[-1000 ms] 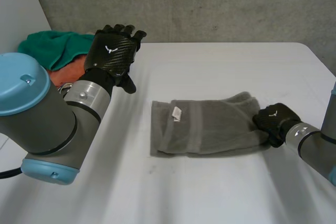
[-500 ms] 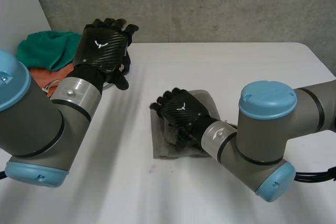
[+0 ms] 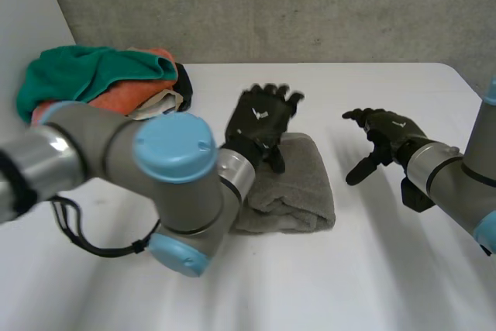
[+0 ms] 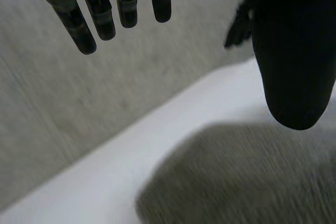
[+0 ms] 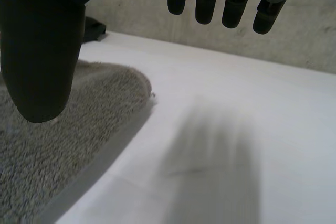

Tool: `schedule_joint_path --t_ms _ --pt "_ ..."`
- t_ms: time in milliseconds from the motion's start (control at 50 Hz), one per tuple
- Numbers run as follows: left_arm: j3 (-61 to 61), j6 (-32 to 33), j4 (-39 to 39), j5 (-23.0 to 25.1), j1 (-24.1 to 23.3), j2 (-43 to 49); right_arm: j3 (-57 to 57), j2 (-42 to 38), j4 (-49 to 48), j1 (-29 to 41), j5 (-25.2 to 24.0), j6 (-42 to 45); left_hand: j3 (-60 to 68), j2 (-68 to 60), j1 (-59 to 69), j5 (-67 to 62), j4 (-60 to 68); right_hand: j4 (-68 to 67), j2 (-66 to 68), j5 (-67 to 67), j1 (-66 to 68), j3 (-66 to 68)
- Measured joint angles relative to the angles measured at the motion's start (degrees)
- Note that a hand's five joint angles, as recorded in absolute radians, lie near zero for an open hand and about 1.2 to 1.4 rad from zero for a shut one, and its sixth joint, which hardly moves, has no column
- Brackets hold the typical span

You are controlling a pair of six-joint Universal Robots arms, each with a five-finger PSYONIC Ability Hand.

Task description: Fold the laundry.

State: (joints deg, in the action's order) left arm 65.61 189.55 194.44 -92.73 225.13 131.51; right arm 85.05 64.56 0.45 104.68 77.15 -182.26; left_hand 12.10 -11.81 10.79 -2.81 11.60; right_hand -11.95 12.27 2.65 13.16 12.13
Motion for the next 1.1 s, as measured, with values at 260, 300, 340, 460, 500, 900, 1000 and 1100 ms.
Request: schedule_joint_path --t_ms 260,300,340,460,500,900,1000,1100 --pt "-2.7 5.8 -13.1 -6.7 1.6 6.2 -5.7 -7.9 0.4 4.8 -5.2 0.6 0.0 0.0 0.0 0.0 0.0 0.0 0.0 0.0 0.0 0.0" --pt "-1.4 8.2 -14.0 -7.9 1.8 5.3 -6.7 -9.1 0.9 5.9 -5.6 0.8 0.0 0.0 0.0 0.0 0.0 0.0 0.0 0.0 0.0 0.0" --pt "-0.3 10.4 -14.4 -8.9 1.9 4.6 -7.6 -10.1 1.3 6.9 -5.7 1.1 0.0 0.0 0.0 0.0 0.0 0.0 0.0 0.0 0.0 0.0" --pt "2.4 16.4 -14.5 -12.6 2.5 3.3 -10.2 -13.9 2.4 9.2 -4.8 3.6 0.0 0.0 0.0 0.0 0.0 0.0 0.0 0.0 0.0 0.0" --pt "2.7 17.0 -14.4 -13.4 2.6 3.2 -11.0 -14.9 2.6 9.5 -3.6 4.8 0.0 0.0 0.0 0.0 0.0 0.0 0.0 0.0 0.0 0.0" --pt "6.1 8.9 -10.5 -0.4 5.8 -14.1 -2.9 -1.5 0.9 9.3 9.4 7.4 0.0 0.0 0.0 0.2 0.0 0.0 0.0 0.0 0.0 0.0" --pt "8.4 2.3 -10.5 13.5 8.8 -17.8 3.7 0.1 0.1 7.5 8.8 3.4 0.0 0.0 0.0 0.2 0.0 0.0 0.0 0.0 0.0 0.0" --pt "10.3 -4.4 -10.6 26.3 11.2 -19.8 8.2 -0.2 -1.5 5.9 3.8 0.3 0.0 0.0 0.0 0.2 0.0 0.0 0.0 0.0 0.0 0.0"
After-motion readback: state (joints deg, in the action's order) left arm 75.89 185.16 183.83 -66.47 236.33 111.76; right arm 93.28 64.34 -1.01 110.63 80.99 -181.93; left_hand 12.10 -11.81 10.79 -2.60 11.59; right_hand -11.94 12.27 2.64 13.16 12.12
